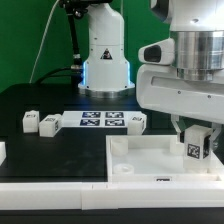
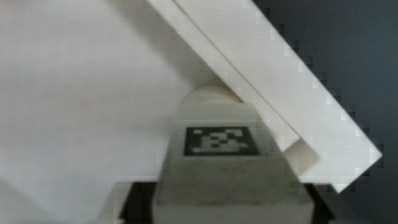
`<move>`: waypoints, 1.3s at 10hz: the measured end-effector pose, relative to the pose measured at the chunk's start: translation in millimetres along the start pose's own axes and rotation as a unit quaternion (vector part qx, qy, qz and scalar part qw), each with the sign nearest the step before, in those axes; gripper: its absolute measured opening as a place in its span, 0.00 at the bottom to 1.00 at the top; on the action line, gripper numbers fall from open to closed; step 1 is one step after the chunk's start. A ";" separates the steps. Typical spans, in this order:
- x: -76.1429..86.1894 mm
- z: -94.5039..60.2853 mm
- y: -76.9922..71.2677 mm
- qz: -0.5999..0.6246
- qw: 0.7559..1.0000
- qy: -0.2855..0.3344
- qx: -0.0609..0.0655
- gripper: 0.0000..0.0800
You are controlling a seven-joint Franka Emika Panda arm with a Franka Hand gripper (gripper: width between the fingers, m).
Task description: Assemble one leg
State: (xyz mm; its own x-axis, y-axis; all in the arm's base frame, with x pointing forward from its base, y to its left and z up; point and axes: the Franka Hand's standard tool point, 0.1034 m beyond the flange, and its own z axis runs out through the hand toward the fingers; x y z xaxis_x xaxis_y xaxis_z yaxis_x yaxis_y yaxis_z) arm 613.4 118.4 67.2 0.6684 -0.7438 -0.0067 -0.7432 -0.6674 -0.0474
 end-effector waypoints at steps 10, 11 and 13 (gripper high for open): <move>-1.3 4.8 2.1 0.165 0.986 0.000 0.008 0.79; -1.1 4.8 2.2 0.049 0.999 0.002 0.007 0.80; -2.7 4.2 0.8 -0.055 0.998 0.003 0.006 0.81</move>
Offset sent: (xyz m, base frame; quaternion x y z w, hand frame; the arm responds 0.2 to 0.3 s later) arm -0.0024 0.0017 0.0022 -0.0250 -0.0092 0.1875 0.9819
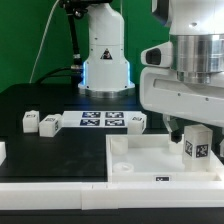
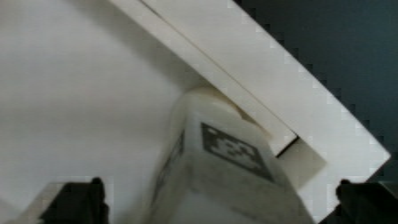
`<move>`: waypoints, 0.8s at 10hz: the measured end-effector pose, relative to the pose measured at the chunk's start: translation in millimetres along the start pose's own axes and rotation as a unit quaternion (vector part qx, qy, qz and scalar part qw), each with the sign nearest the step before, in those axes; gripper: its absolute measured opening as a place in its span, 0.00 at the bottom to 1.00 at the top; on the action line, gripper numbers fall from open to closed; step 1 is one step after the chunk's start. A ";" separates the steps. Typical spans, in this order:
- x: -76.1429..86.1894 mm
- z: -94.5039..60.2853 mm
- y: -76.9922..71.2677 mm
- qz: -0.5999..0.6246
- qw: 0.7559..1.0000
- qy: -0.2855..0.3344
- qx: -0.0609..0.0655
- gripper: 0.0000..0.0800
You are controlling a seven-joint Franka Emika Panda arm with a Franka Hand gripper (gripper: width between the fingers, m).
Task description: Assemble one leg
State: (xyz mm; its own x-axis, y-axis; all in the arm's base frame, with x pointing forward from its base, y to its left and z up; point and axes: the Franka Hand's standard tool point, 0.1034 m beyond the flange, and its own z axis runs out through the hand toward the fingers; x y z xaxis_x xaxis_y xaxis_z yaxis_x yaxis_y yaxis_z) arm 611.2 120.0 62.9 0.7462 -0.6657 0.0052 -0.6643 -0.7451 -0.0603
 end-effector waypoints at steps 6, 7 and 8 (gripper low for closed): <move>-0.9 -1.3 -0.9 -0.319 0.948 0.004 -0.008 0.81; -1.0 -1.3 -1.0 -0.346 0.938 0.004 -0.009 0.81; 0.7 -1.3 0.4 -0.403 0.915 0.005 -0.015 0.81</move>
Offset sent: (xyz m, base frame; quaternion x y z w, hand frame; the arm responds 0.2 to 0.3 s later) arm -0.0081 0.0095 0.0040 -0.0051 -0.0150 -0.3742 0.9272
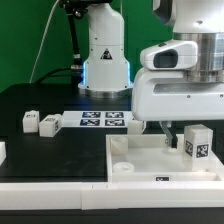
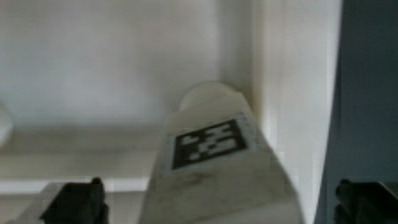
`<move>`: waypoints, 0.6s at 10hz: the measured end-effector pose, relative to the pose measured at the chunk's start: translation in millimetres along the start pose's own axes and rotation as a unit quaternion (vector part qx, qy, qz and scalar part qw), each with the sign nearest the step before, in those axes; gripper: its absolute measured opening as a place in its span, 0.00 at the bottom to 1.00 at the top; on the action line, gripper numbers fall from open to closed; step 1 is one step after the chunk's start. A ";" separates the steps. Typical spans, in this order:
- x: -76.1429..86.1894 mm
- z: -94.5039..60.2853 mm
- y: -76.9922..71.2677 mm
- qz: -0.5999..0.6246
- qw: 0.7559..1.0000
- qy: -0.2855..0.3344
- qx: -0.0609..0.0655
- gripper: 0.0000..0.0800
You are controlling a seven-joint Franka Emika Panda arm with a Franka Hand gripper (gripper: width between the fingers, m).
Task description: Assemble one leg
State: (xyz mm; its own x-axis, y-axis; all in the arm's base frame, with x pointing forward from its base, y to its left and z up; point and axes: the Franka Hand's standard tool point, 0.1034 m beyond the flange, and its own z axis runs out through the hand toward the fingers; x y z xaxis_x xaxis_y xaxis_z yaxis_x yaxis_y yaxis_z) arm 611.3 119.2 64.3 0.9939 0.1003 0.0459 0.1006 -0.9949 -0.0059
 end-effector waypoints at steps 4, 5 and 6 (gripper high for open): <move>-0.2 0.8 2.4 -0.008 1.000 -0.001 -0.003 0.78; -0.2 0.9 2.4 -0.005 1.000 -0.001 -0.003 0.57; -0.4 1.1 1.7 0.042 0.999 -0.001 -0.002 0.57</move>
Offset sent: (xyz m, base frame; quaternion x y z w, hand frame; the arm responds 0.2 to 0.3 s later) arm 0.0000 0.0000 0.0000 0.0000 0.0000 0.0899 0.9960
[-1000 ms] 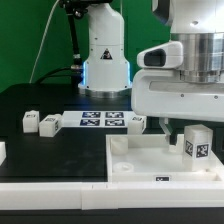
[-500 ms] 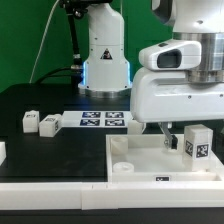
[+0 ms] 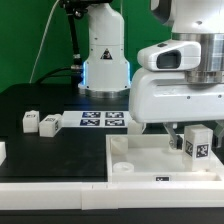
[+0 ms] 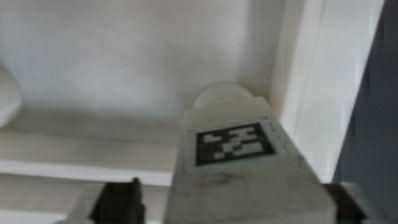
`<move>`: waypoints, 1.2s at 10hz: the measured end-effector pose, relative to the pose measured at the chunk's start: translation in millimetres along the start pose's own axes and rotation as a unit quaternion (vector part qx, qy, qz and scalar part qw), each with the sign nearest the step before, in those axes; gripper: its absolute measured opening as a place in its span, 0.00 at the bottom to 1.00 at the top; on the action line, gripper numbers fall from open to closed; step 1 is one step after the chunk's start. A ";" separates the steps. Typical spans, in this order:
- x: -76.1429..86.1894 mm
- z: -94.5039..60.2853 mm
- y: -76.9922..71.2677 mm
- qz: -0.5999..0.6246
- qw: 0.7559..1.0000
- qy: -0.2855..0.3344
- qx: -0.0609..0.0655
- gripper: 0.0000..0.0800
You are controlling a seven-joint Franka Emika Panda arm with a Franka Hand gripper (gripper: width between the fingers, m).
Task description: Assemble one leg
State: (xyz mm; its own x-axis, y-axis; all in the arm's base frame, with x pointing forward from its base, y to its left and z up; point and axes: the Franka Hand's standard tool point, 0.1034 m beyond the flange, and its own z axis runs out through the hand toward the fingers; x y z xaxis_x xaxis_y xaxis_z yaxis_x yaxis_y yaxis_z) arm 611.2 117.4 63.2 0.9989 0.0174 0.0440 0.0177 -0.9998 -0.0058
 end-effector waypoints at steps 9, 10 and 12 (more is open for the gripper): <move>-1.1 1.2 0.3 0.567 0.824 -0.002 0.006 0.36; -1.8 1.3 -1.3 0.639 0.769 -0.011 0.012 0.36; -3.8 1.5 -0.8 0.719 0.694 -0.027 0.014 0.36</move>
Offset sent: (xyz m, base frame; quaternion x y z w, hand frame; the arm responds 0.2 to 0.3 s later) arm 0.0003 -0.0025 0.0040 -0.0159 0.0299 0.3260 0.9448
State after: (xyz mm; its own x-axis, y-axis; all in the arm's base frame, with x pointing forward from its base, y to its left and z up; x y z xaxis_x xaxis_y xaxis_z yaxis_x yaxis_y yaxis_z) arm 607.5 118.1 61.5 -0.0150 -0.9978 -0.0645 -0.9996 0.0166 -0.0243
